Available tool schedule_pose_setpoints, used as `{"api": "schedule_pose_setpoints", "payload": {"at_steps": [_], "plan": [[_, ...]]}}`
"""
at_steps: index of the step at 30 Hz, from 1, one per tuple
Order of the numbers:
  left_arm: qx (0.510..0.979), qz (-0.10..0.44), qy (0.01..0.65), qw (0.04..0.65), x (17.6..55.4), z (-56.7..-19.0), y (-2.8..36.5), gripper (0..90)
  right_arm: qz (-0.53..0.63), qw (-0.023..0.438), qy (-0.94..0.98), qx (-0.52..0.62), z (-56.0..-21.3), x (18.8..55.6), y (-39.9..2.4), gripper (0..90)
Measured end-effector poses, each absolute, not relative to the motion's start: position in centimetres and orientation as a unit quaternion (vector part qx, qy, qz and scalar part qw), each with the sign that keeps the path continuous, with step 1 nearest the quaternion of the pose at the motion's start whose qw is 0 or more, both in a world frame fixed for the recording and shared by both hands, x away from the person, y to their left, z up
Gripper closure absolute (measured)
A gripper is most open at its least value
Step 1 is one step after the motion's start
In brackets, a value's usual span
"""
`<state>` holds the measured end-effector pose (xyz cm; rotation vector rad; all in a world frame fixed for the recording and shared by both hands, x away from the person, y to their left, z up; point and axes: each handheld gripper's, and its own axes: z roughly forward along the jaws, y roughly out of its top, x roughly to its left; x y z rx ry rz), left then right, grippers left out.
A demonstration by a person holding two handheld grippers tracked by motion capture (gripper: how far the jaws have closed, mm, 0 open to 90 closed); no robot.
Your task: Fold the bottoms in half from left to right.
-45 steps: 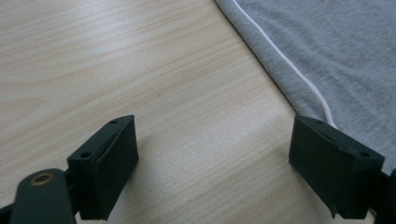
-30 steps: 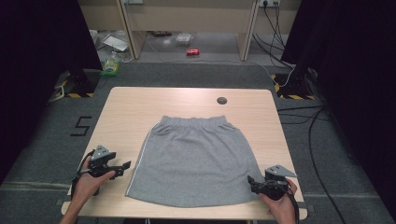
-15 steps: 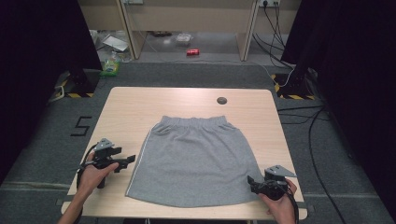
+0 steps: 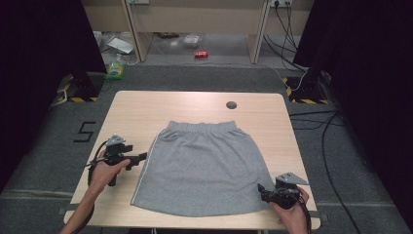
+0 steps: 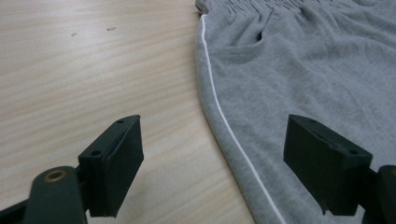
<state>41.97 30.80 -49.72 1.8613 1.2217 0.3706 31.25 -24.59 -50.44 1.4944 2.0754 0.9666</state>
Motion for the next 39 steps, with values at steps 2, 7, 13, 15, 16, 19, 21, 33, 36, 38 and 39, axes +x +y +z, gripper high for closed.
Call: {"api": "schedule_pose_setpoints", "payload": {"at_steps": [2,7,13,15,16,19,21,33,36,38,39], "plan": [[0.744,0.149,0.490,0.428,42.4,-49.7,30.6,19.2,0.346,0.202,0.743,0.535,-50.4,31.3,-24.6,24.6],[0.742,0.150,0.494,0.427,43.4,-49.4,30.3,19.3,0.346,0.202,0.744,0.535,-50.5,31.3,-24.6,24.6],[0.743,0.149,0.495,0.426,44.9,-49.0,29.5,21.9,0.346,0.202,0.745,0.534,-50.5,31.3,-24.5,24.7],[0.743,0.147,0.495,0.427,45.4,-48.8,29.2,23.5,0.346,0.204,0.745,0.532,-50.5,31.3,-24.6,24.7],[0.744,0.147,0.494,0.426,45.6,-48.7,29.0,24.5,0.346,0.202,0.745,0.533,-50.5,31.3,-24.5,24.7],[0.743,0.146,0.495,0.426,46.2,-48.6,28.6,25.9,0.346,0.201,0.746,0.533,-50.5,31.3,-24.5,24.7],[0.743,0.144,0.497,0.426,46.6,-48.5,28.4,26.4,0.346,0.201,0.746,0.533,-50.5,31.3,-24.5,24.7],[0.746,0.137,0.496,0.423,49.1,-48.6,26.5,35.2,0.346,0.200,0.747,0.532,-50.6,31.3,-24.4,24.8],[0.749,0.136,0.495,0.419,49.9,-48.6,25.9,38.9,0.345,0.201,0.748,0.529,-50.6,31.3,-24.4,24.8],[0.751,0.137,0.495,0.415,50.3,-48.6,25.5,39.7,0.345,0.201,0.749,0.529,-50.6,31.3,-24.4,24.8],[0.752,0.136,0.495,0.414,50.5,-48.7,25.4,40.1,0.345,0.201,0.748,0.529,-50.6,31.3,-24.4,24.8]]}}
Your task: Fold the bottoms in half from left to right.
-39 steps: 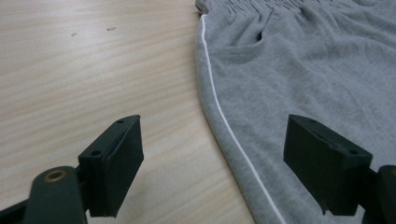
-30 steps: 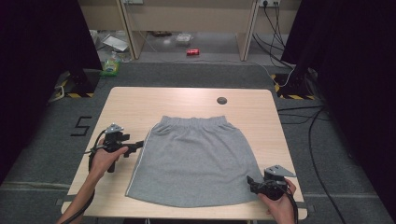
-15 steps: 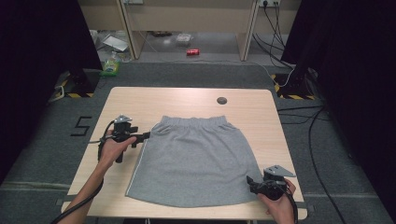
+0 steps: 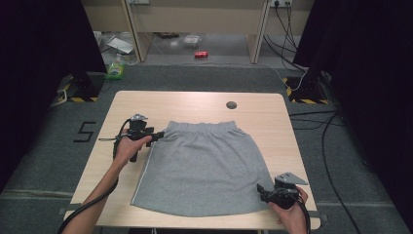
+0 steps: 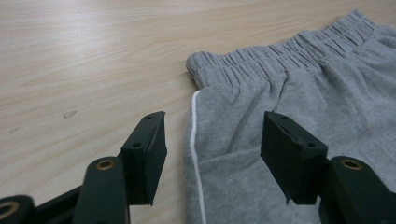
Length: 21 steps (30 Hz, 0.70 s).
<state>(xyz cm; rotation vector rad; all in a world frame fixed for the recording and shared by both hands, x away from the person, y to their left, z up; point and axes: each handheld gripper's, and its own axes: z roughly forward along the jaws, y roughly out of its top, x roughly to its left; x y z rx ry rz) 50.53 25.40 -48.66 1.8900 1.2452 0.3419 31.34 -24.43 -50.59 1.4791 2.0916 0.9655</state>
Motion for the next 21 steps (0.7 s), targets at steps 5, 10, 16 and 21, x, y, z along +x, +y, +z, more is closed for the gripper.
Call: {"api": "schedule_pose_setpoints", "payload": {"at_steps": [5,10,16,21], "plan": [[0.753,0.138,0.499,0.406,51.3,-49.0,24.8,42.7,0.345,0.200,0.749,0.528,-50.6,31.4,-24.4,24.9],[0.754,0.140,0.503,0.400,52.1,-49.2,24.5,44.3,0.345,0.200,0.749,0.529,-50.7,31.4,-24.4,24.9],[0.753,0.137,0.508,0.395,52.9,-49.1,24.0,45.1,0.344,0.198,0.749,0.530,-50.7,31.4,-24.3,24.9],[0.756,0.135,0.513,0.385,53.7,-49.2,23.4,46.3,0.345,0.198,0.750,0.529,-50.7,31.4,-24.3,25.0]]}}
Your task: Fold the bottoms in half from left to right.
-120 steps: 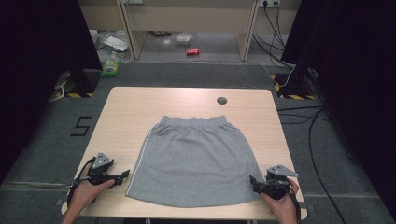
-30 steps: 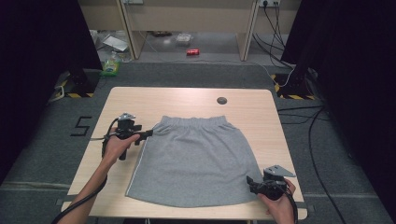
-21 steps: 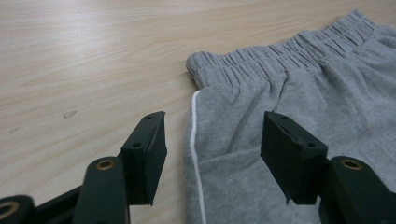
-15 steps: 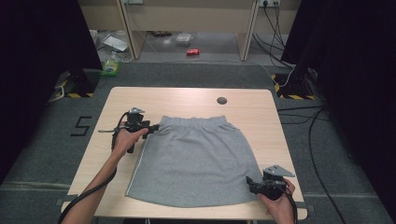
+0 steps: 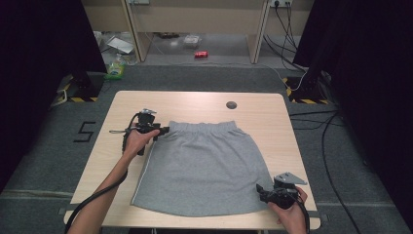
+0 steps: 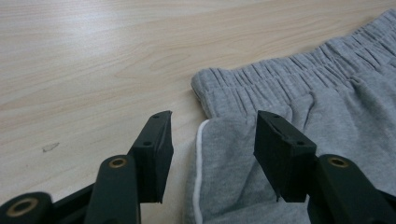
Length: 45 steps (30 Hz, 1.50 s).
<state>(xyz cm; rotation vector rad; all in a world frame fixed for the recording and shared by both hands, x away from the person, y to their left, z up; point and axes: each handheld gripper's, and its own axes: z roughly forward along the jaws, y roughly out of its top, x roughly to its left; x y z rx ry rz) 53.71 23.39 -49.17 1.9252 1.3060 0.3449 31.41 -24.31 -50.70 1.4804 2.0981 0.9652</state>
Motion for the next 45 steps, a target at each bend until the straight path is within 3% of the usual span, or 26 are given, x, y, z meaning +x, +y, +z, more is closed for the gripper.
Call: {"api": "schedule_pose_setpoints", "payload": {"at_steps": [18,23,28,45], "plan": [[0.771,0.132,0.520,0.344,55.5,-50.2,21.7,49.6,0.343,0.197,0.752,0.527,-50.8,31.5,-24.2,25.2],[0.778,0.130,0.516,0.332,55.7,-50.2,21.5,59.7,0.343,0.196,0.753,0.527,-50.8,31.5,-24.1,25.2],[0.797,0.160,0.499,0.301,55.8,-50.0,20.8,71.7,0.347,0.203,0.754,0.520,-50.7,31.5,-23.8,25.6],[0.798,0.164,0.503,0.288,55.9,-49.9,20.4,75.2,0.379,0.209,0.787,0.440,-49.1,31.8,-17.0,28.8]]}}
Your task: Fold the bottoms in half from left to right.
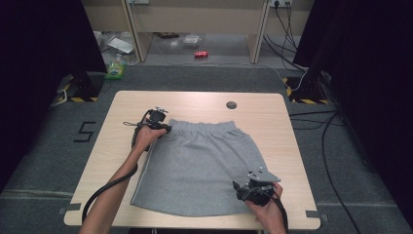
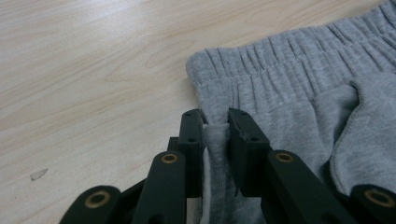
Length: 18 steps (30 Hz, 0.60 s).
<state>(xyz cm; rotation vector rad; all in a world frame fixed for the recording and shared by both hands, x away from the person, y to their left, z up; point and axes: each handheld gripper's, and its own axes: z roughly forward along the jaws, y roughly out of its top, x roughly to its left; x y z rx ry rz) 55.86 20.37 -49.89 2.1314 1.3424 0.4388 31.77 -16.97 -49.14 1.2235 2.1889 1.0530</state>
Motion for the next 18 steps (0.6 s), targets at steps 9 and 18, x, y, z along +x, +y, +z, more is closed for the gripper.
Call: {"api": "schedule_pose_setpoints", "payload": {"at_steps": [9,18], "plan": [[0.797,0.165,0.502,0.293,55.8,-50.0,20.5,75.2,0.393,0.177,0.816,0.386,-49.1,32.8,-10.4,30.8],[0.797,0.164,0.501,0.294,55.8,-50.0,20.5,75.2,0.411,0.146,0.831,0.346,-49.1,33.8,-4.4,33.2]]}}
